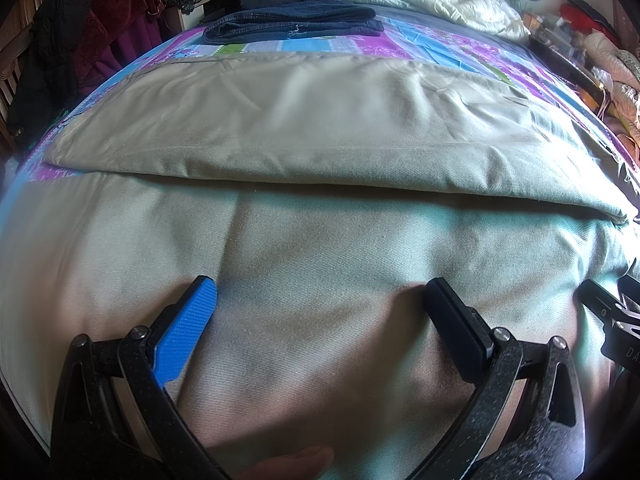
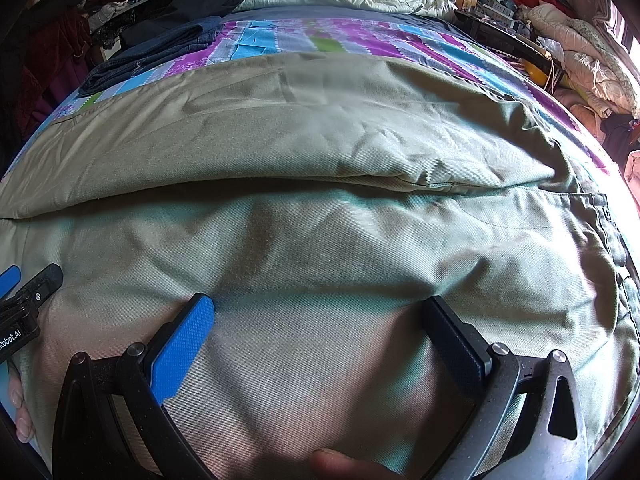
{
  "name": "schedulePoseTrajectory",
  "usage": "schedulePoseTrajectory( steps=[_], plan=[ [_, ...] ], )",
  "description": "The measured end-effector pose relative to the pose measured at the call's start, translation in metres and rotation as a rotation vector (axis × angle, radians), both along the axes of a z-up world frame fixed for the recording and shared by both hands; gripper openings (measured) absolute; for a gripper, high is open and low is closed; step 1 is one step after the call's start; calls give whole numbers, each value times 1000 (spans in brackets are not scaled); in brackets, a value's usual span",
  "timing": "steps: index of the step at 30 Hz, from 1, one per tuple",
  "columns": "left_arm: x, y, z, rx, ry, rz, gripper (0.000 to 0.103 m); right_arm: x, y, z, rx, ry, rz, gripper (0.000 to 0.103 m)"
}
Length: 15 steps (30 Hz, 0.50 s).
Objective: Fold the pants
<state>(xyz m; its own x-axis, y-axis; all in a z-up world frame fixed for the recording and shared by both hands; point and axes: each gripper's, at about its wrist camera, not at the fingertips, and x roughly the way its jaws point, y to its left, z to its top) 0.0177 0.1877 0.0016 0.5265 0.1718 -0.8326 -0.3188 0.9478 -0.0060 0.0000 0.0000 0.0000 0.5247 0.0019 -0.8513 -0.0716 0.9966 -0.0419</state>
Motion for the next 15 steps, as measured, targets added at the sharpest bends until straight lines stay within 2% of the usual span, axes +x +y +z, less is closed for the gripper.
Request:
schedulePoseTrajectory(
  steps=[15],
  plan=[
    [0,0,0,0,0,0,103,0,0,0,-7,-1,0,103]
  ],
)
